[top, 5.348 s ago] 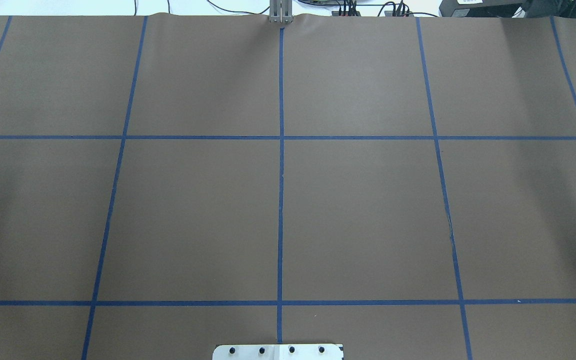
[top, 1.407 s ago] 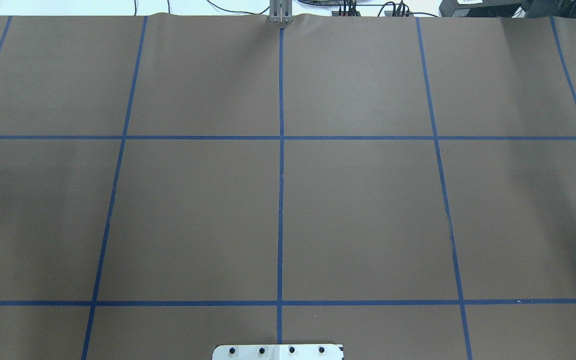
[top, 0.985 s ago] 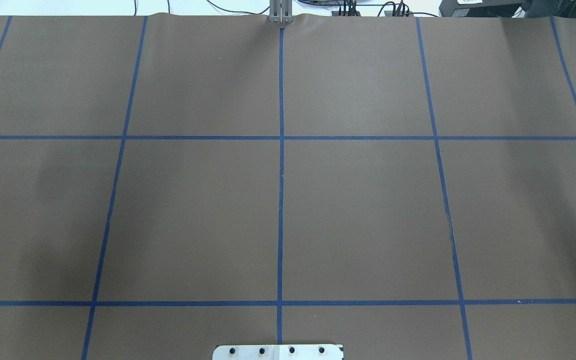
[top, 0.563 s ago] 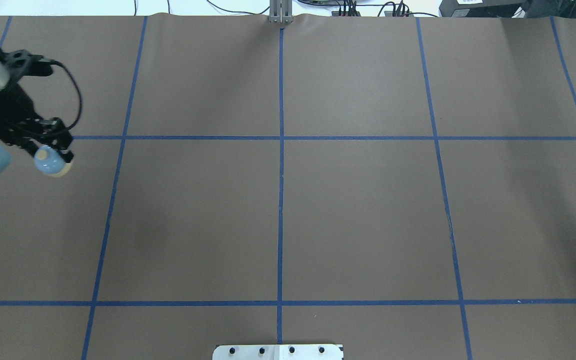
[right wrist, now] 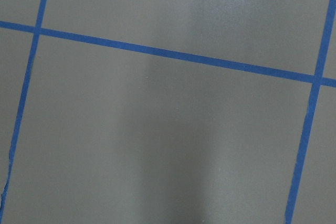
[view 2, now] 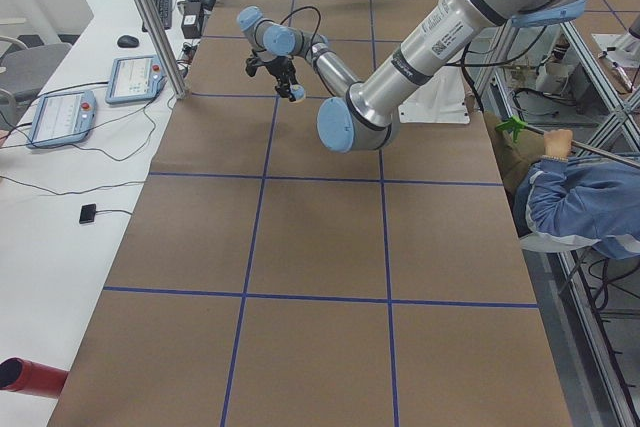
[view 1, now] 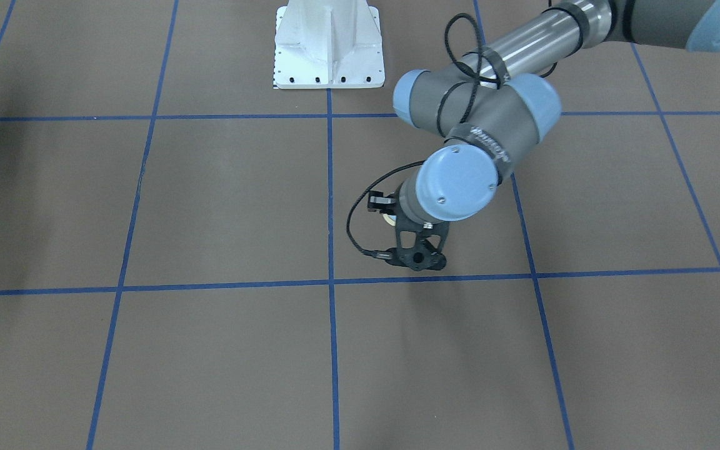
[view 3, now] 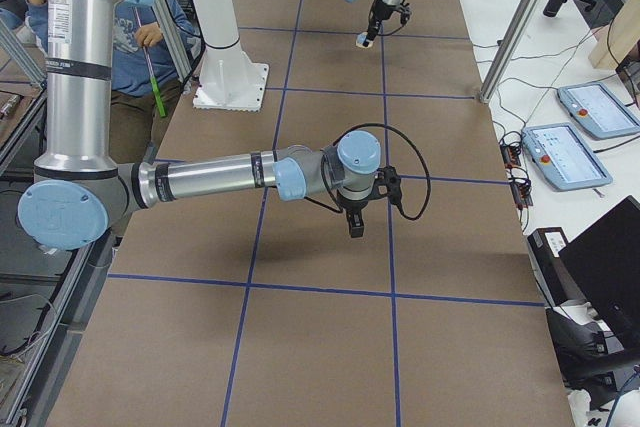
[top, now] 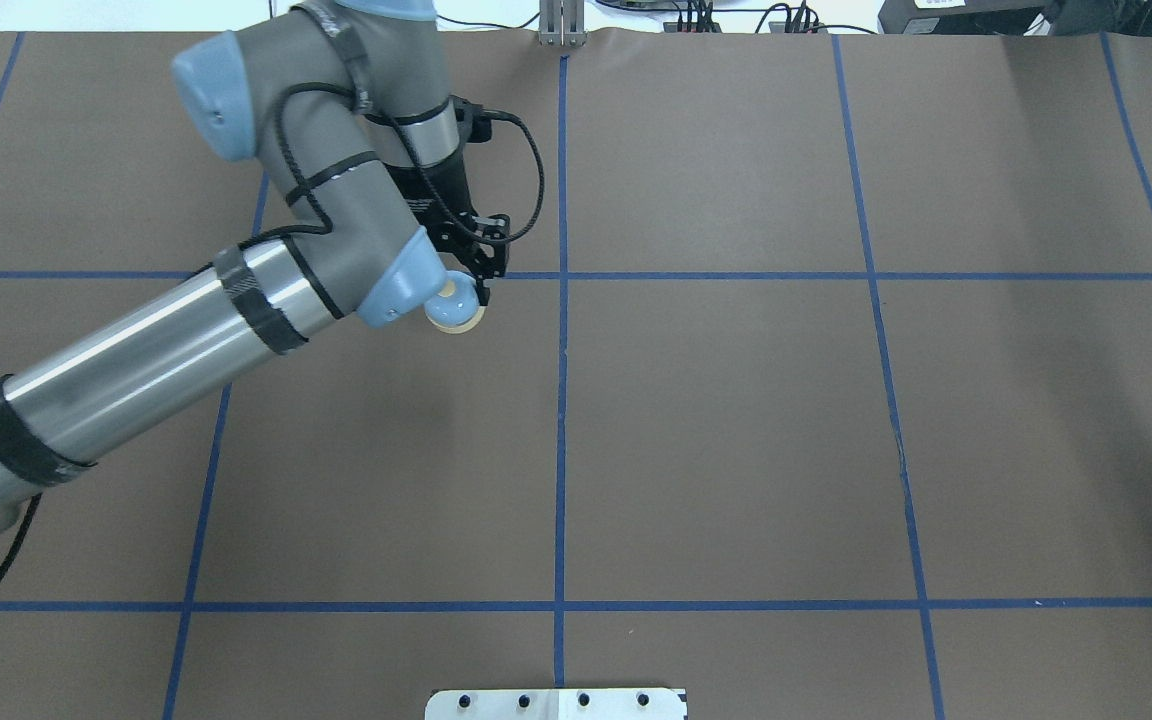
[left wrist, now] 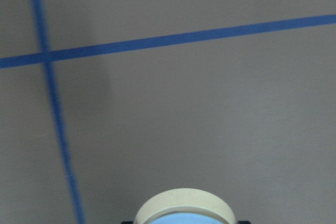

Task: Place and press bell with both arms
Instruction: 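Carry the blue bell with the left gripper toward the table center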

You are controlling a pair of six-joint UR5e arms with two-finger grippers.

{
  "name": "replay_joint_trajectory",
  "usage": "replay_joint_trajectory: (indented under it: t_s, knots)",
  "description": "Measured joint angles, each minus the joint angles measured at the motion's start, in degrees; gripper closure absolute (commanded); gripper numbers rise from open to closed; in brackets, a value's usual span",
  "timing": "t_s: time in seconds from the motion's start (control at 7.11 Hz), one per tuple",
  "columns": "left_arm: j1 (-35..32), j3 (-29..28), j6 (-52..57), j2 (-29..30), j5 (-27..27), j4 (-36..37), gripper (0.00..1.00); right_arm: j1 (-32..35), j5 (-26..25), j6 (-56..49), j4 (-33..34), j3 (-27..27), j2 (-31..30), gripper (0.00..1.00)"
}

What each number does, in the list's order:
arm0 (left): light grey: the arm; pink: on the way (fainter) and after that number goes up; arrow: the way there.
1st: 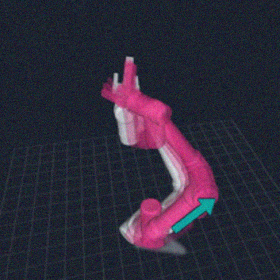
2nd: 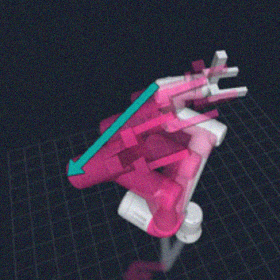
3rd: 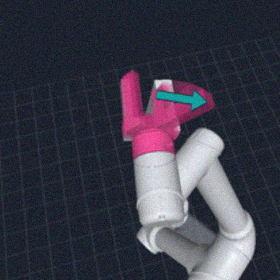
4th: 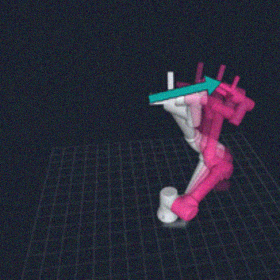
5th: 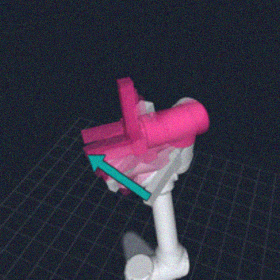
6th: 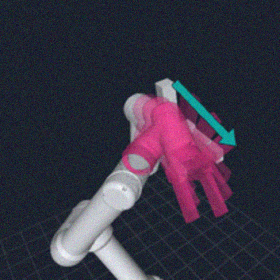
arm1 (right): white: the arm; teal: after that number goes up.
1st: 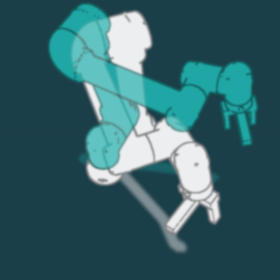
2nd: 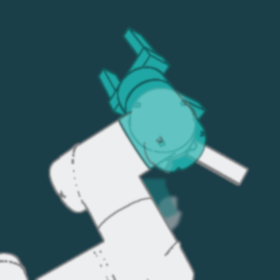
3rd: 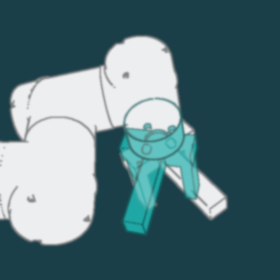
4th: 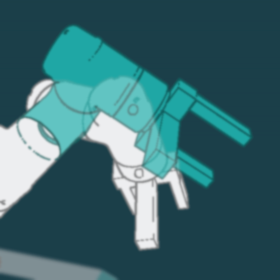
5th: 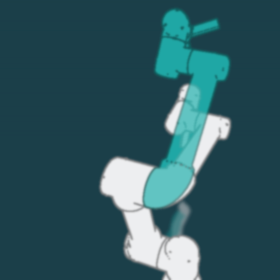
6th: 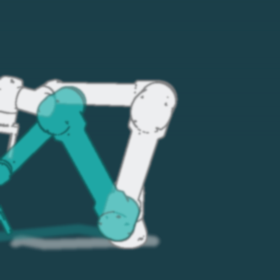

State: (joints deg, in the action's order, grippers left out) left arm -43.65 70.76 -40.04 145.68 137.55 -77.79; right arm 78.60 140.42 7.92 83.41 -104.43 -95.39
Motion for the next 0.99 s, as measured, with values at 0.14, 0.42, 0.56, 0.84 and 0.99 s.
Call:
replay_joint_trajectory:
  t_s: [0.14,0.42,0.56,0.84,0.99]
  knots:
    - [1.92,-5.09,-2.67,2.45,-1.27,-5.13,1.0,-0.41,0.01,0.79,0.0,-0.07,0.13,0.01]
    - [4.41,-12.05,-6.21,5.66,-2.83,-10.72,1.0,-1.02,0.02,1.47,-0.04,-0.14,0.22,0.01]
    - [5.28,-13.28,-7.19,6.18,-3.22,-11.37,1.0,-1.28,0.04,1.67,-0.03,-0.15,0.26,0.01]
    - [6.38,-15.19,-9.07,7.39,-3.76,-12.16,0.99,-1.79,0.1,2.42,-0.16,-0.16,0.29,0.01]
    - [6.74,-16.34,-10.53,8.07,-4.11,-13.28,0.96,-1.9,0.11,2.67,-0.34,-0.16,0.29,0.01]
